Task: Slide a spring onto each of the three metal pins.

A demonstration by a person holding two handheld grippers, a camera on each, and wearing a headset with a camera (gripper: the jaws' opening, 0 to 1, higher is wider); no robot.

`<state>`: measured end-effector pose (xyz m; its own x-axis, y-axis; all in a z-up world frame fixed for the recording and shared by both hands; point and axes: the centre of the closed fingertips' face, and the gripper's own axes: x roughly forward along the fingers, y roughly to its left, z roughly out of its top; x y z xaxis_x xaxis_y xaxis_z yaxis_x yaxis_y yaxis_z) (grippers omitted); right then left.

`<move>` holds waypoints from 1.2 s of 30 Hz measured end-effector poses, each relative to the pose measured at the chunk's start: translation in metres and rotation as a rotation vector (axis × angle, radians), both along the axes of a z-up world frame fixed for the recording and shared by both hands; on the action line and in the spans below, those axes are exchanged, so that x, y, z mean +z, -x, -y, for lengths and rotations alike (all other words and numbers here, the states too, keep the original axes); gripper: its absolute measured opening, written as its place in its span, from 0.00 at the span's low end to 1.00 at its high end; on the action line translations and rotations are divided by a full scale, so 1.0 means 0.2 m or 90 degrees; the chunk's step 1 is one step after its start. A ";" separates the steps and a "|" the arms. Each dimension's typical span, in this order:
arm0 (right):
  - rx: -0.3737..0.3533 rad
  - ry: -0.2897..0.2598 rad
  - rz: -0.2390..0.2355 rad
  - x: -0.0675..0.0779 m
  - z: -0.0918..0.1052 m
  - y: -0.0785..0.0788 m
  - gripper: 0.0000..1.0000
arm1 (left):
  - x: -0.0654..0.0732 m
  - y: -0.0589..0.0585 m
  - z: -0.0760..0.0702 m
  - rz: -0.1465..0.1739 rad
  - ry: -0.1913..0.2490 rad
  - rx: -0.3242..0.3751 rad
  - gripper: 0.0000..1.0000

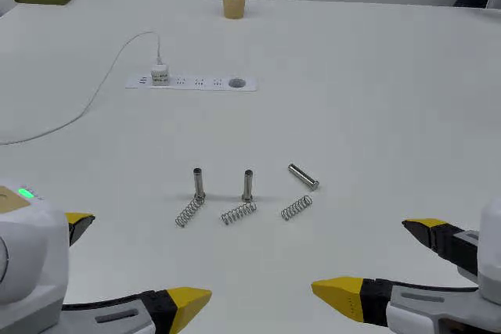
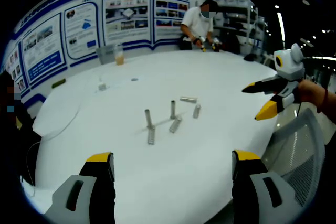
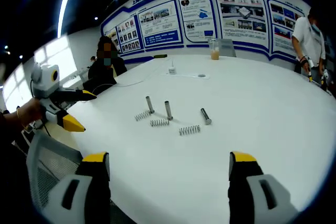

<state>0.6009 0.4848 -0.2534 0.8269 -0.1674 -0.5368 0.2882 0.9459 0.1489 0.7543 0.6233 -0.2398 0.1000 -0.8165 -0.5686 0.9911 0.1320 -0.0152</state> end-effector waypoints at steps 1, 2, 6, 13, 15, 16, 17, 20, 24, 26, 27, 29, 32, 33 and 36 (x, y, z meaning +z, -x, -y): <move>0.000 0.001 0.001 0.00 0.00 0.00 0.95 | 0.00 0.00 0.00 0.000 0.001 0.000 0.95; 0.000 0.001 -0.001 0.00 0.00 0.00 0.95 | 0.00 0.00 0.00 0.000 0.002 0.000 0.95; 0.000 0.004 -0.004 0.00 0.01 0.00 0.94 | 0.00 0.00 0.01 0.001 0.002 0.000 0.94; 0.000 0.006 -0.009 -0.01 0.03 -0.02 0.94 | 0.00 0.00 0.01 0.000 0.001 -0.002 0.94; 0.002 0.005 -0.010 -0.01 0.03 -0.02 0.93 | 0.00 0.00 0.01 0.000 0.001 -0.003 0.94; 0.002 0.005 -0.010 -0.01 0.03 -0.03 0.93 | 0.00 0.00 0.01 0.001 0.000 -0.003 0.94; 0.003 0.005 -0.011 -0.01 0.03 -0.03 0.93 | 0.00 0.00 0.01 0.001 0.000 -0.004 0.94; 0.004 0.007 -0.011 -0.01 0.05 -0.05 0.93 | 0.00 0.00 0.02 -0.001 0.002 -0.003 0.94; 0.007 0.025 -0.014 0.00 0.08 -0.09 0.91 | -0.01 0.00 0.02 -0.001 0.001 -0.003 0.94; 0.010 0.031 -0.016 0.00 0.09 -0.10 0.90 | -0.02 0.00 0.02 -0.002 0.000 -0.004 0.93; 0.012 0.033 -0.017 0.00 0.09 -0.11 0.90 | -0.02 0.00 0.02 -0.003 0.000 -0.004 0.93; 0.019 0.039 -0.023 0.00 0.10 -0.12 0.90 | -0.02 0.01 0.02 -0.003 -0.001 -0.006 0.93; 0.026 0.046 -0.030 -0.01 0.11 -0.15 0.89 | -0.03 0.01 0.02 -0.002 -0.003 -0.007 0.93; 0.028 0.046 -0.030 -0.01 0.12 -0.16 0.89 | -0.03 0.01 0.02 -0.002 -0.003 -0.007 0.93; 0.034 0.048 -0.029 -0.01 0.13 -0.18 0.89 | -0.03 0.01 0.03 -0.003 -0.002 -0.008 0.93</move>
<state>0.6376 0.4590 -0.2560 0.8102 -0.1656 -0.5622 0.2427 0.9680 0.0646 0.7524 0.6181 -0.2456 0.0873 -0.8161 -0.5712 0.9926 0.1198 -0.0196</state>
